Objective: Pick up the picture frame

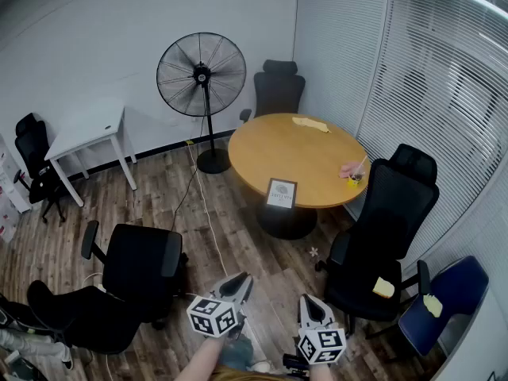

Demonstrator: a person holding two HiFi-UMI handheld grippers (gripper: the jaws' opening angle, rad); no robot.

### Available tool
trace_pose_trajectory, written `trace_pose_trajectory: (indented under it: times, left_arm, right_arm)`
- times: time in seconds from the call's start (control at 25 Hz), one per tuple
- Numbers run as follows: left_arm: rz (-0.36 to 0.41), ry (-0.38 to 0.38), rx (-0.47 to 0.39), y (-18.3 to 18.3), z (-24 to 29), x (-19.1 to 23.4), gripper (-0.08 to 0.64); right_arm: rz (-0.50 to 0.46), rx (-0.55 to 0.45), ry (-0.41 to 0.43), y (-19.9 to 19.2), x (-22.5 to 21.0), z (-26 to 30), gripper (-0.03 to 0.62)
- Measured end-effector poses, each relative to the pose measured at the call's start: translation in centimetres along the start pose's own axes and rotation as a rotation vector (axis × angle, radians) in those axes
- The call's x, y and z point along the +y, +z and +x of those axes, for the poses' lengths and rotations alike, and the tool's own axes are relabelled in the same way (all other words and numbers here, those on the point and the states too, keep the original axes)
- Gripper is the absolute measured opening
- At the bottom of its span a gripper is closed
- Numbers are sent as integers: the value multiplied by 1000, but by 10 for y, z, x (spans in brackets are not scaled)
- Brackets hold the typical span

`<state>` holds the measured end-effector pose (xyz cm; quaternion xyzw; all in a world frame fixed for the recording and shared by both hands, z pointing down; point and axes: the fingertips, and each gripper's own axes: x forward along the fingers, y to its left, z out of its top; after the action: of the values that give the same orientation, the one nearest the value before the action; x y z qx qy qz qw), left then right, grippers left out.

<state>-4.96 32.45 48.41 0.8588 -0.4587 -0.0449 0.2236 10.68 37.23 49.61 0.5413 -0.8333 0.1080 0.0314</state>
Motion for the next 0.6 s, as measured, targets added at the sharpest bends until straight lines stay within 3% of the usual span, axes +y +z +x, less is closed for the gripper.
trace_pose_trajectory:
  times: [0.24,0.6]
  left_arm:
    - [-1,10,-3,0,-16,-4,107]
    - [-50,13,2,-8,-19,-5,107]
  right_arm:
    - [0,2,18,-2,17,-10,12]
    - [28,52,63,-15,22,-7,12]
